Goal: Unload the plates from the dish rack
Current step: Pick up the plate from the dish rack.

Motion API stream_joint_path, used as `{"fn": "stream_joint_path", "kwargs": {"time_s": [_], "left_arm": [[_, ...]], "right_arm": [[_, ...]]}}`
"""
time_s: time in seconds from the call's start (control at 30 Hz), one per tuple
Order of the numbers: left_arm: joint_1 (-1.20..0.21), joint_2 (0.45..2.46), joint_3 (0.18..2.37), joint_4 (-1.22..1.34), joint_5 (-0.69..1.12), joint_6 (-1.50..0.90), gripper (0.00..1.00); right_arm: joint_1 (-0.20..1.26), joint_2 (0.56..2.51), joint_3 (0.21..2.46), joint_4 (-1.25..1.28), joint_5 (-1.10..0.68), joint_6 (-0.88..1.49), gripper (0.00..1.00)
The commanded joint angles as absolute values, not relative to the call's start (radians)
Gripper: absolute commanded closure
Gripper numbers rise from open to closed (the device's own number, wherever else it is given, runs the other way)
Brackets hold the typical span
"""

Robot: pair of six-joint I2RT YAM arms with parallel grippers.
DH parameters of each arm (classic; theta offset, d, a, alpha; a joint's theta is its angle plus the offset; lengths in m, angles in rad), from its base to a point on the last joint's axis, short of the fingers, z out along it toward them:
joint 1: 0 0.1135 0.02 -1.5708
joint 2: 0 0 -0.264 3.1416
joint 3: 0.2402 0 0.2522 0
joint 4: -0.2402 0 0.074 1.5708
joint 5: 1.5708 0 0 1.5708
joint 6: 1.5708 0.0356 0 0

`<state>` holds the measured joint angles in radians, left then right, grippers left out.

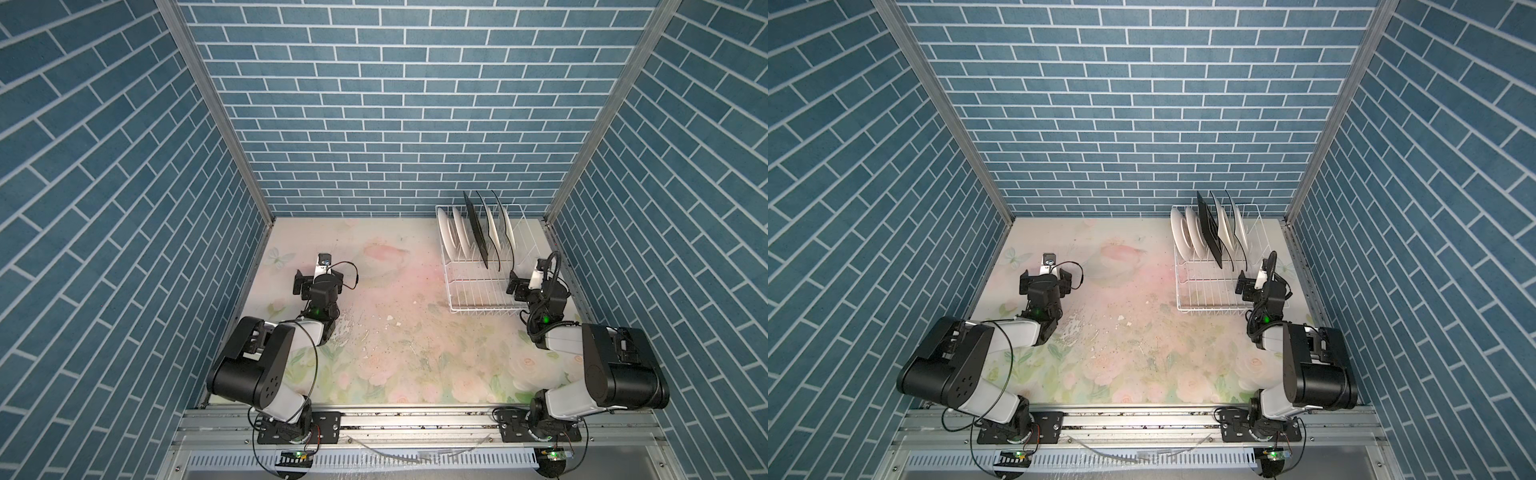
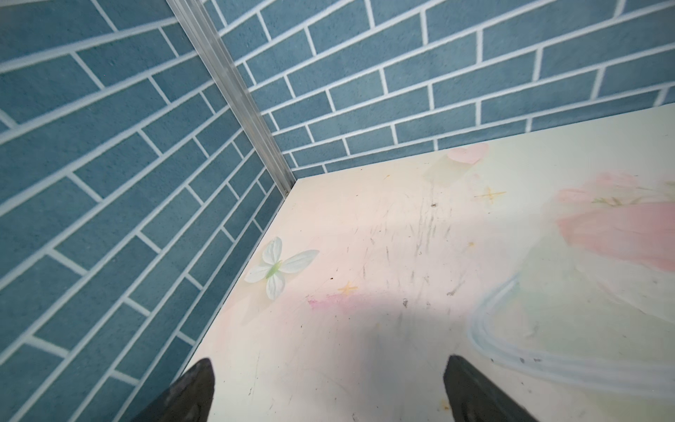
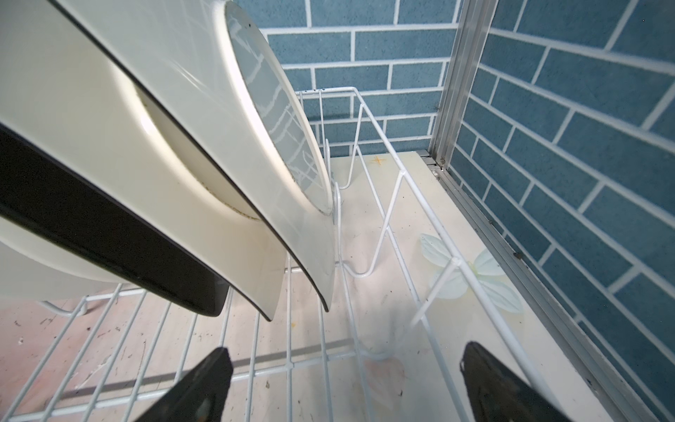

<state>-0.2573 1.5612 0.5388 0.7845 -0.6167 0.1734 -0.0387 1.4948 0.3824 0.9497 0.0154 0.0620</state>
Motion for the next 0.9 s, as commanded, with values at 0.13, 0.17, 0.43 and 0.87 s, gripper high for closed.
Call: {"fn": "stream_joint_path", "kwargs": {"time_s": [0.13, 0.17, 0.43, 0.87], "left_arm": [[-0.249, 1.568, 0.543, 0.691, -0.674, 0.15, 0.0], [-0.249, 1.543, 0.492, 0.772, -0.64, 0.16, 0.0], [-0.078, 1.513, 0.235, 1.124, -0.178, 0.08, 0.0], [-0.061, 1.528, 0.379, 0.887, -0.176, 0.064, 0.0]], "right_arm": [[-0.042, 1.54, 0.393, 0.867, 0.04, 0.051, 0.01], [-0.042, 1.541, 0.393, 0.868, 0.039, 0.051, 0.01], [-0.042, 1.54, 0.393, 0.868, 0.039, 0.051, 0.01], [-0.04, 1.29, 0.356, 0.723, 0.017, 0.047, 0.01]]}}
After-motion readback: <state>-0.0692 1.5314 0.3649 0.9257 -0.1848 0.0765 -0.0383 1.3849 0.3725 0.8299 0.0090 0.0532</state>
